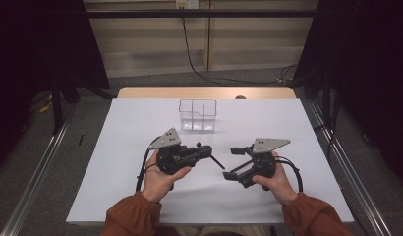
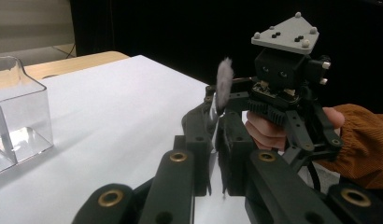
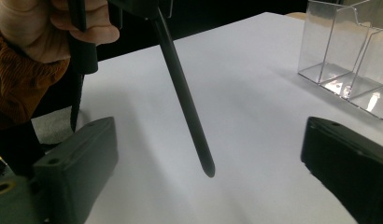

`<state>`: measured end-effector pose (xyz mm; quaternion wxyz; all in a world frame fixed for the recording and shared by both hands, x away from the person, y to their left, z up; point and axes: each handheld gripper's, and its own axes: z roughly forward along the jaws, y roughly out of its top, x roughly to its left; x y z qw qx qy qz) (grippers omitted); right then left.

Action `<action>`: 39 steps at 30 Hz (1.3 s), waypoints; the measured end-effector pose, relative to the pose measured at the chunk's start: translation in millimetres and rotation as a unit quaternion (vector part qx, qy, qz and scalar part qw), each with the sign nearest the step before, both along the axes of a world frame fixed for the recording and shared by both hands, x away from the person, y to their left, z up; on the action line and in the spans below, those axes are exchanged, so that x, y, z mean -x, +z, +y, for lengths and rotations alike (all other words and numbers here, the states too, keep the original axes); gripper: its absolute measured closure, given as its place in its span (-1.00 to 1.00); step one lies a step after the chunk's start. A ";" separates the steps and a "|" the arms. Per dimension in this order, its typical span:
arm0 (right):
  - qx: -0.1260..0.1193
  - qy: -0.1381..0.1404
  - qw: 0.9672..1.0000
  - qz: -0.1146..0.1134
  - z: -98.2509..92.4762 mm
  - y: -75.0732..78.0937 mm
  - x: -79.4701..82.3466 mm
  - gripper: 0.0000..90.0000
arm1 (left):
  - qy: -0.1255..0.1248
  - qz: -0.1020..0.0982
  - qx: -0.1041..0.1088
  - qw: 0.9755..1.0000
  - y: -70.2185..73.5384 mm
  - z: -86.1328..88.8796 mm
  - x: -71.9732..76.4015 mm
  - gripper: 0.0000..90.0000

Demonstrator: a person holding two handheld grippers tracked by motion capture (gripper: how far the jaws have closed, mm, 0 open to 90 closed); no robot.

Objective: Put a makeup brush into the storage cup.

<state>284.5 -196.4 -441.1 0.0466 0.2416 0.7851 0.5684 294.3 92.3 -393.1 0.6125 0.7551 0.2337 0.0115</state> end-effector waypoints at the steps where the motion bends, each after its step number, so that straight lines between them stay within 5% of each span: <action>1: 0.002 -0.004 1.000 -0.001 0.1 0.1 0.4 -1.00 | -0.001 0.000 -0.001 1.000 -0.1 0.4 -0.2 0.87; 9: 0.005 -0.019 1.000 0.003 -2.8 1.2 -0.1 -0.96 | 0.000 0.000 -0.009 1.000 0.9 3.9 -2.3 0.87; 15: 0.010 -0.057 0.998 -0.017 -9.5 4.0 3.2 -0.96 | 0.006 0.003 -0.014 1.000 3.1 8.9 -5.0 0.87; 25: 0.007 -0.125 0.991 -0.038 -26.5 -0.6 9.6 -0.97 | 0.021 0.003 -0.023 1.000 9.9 27.8 -9.4 0.87; 39: 0.013 -0.166 0.985 -0.052 -54.3 -0.9 28.0 -0.97 | 0.042 0.013 -0.044 0.998 10.5 47.6 -14.1 0.87</action>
